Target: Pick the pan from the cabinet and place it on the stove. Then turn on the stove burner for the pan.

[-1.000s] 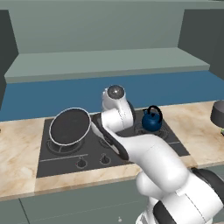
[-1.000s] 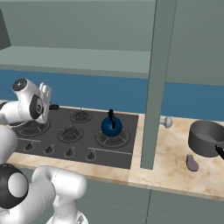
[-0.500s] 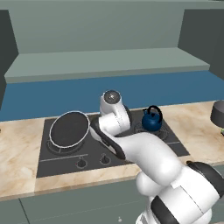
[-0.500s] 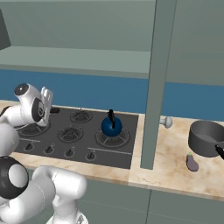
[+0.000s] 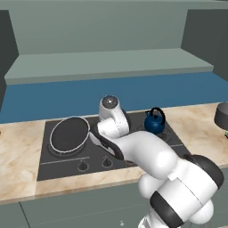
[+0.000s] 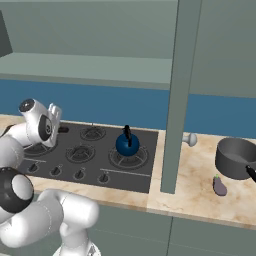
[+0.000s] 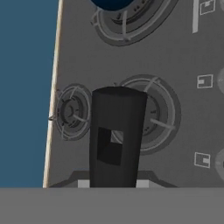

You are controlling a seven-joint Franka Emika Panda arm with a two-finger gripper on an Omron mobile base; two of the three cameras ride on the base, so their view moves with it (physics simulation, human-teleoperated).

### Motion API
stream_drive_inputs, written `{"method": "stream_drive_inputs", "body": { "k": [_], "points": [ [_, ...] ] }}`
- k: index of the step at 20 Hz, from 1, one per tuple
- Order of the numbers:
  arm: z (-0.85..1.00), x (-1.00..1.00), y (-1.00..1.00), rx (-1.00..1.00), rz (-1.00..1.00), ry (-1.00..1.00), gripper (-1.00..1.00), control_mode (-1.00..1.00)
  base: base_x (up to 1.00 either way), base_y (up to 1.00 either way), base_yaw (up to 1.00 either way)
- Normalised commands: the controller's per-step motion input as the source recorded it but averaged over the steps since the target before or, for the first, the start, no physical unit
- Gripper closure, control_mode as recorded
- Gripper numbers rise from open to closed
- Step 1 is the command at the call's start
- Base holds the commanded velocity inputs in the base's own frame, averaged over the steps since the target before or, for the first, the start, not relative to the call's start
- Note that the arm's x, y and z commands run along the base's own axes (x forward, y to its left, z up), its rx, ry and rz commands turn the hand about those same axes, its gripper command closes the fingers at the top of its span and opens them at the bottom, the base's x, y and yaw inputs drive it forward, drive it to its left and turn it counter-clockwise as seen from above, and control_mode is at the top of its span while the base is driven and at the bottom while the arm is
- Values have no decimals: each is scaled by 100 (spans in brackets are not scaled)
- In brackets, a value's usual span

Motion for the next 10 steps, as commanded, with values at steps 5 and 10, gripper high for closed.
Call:
{"method": "stream_drive_inputs", "body": {
  "k": [5,10],
  "points": [
    [-19,14,6,0,-2,2,100,-100,0,0,0],
    [-19,14,2,0,-2,0,100,-100,0,0,0]
  ]
}}
